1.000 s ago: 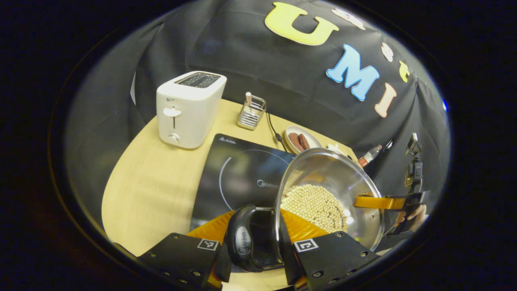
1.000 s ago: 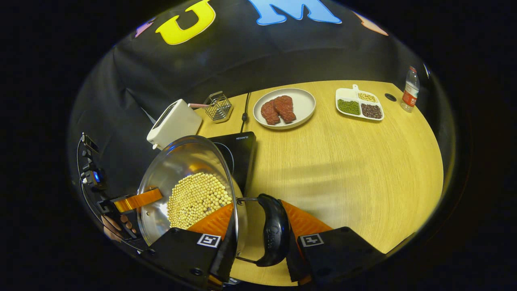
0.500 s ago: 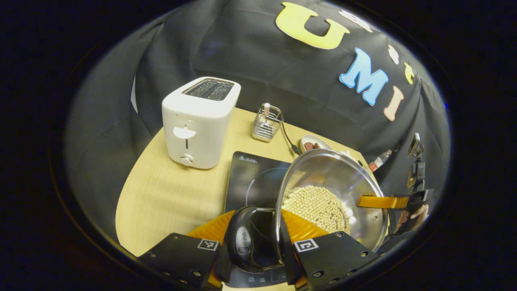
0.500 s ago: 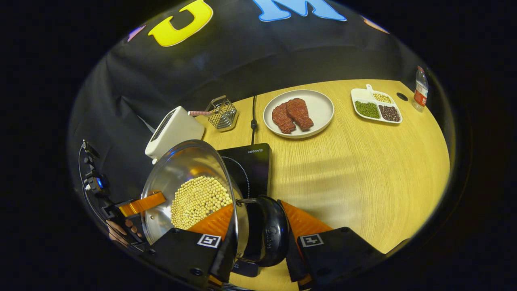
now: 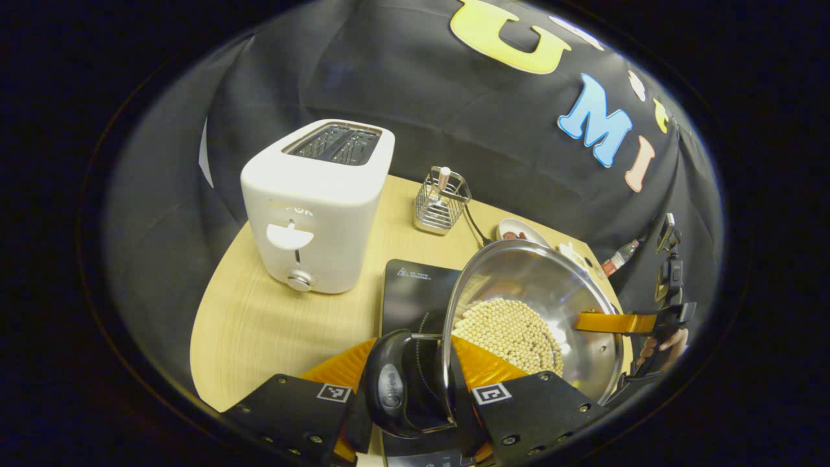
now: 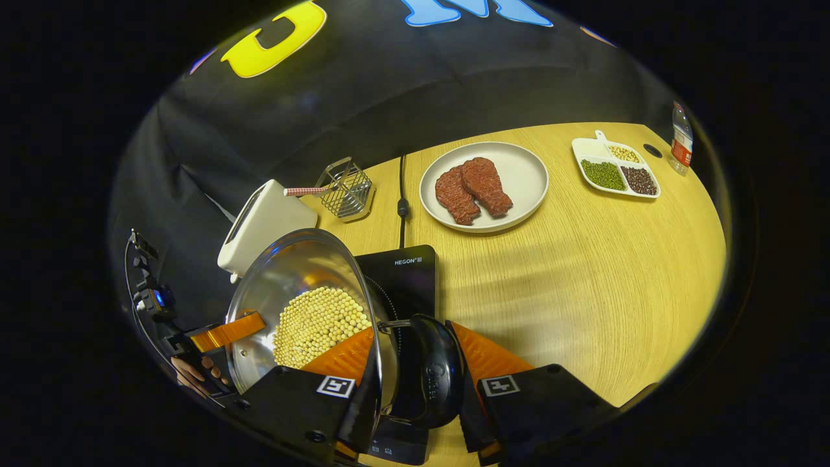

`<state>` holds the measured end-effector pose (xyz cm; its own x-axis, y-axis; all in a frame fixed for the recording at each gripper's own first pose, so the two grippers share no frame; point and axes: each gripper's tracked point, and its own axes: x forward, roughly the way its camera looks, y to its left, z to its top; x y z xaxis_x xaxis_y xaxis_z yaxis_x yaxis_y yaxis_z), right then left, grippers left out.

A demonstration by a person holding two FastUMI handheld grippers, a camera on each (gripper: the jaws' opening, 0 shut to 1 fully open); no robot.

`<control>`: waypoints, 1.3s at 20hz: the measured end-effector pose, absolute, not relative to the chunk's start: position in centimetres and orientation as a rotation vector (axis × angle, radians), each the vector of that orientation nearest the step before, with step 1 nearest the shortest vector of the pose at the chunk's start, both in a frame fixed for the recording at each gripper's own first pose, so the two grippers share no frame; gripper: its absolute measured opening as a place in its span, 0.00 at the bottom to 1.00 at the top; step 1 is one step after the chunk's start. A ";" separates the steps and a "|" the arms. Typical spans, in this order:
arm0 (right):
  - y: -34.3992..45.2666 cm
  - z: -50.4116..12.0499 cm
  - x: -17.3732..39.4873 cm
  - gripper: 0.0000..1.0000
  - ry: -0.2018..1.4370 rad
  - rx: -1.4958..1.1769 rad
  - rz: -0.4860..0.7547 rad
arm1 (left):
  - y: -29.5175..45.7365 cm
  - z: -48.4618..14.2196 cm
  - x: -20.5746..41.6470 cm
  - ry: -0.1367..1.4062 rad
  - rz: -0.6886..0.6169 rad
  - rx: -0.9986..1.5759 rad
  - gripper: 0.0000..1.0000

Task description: First push the handle of the pot to place it horizontally, then grasp the pot with both hands and set it on the induction cooktop.

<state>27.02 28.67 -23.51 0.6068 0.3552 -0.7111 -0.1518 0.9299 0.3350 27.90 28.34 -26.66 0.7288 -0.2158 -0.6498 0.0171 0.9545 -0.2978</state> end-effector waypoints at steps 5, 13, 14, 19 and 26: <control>29.4 -24.9 27.5 0.53 0.892 0.260 0.283 | 29.0 -27.5 28.6 0.744 -0.142 -0.302 0.52; 29.5 -25.6 27.8 0.56 0.896 0.261 0.282 | 29.2 -27.9 28.8 0.745 -0.159 -0.299 0.57; 29.5 -25.6 27.8 0.56 0.897 0.260 0.280 | 29.2 -27.8 28.9 0.743 -0.156 -0.303 0.53; 28.6 -25.4 27.3 0.77 0.900 0.238 0.280 | 29.6 -29.6 27.4 0.849 -0.076 -0.290 0.75; 26.3 -22.0 25.8 0.98 0.841 0.217 0.290 | 31.6 -25.9 25.1 0.773 0.031 -0.283 0.93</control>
<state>25.77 26.31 -22.04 0.6314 0.3367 -0.6985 -0.1665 0.9387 0.3020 25.08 31.56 -25.88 0.7173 -0.0754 -0.6926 -0.1313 0.9617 -0.2407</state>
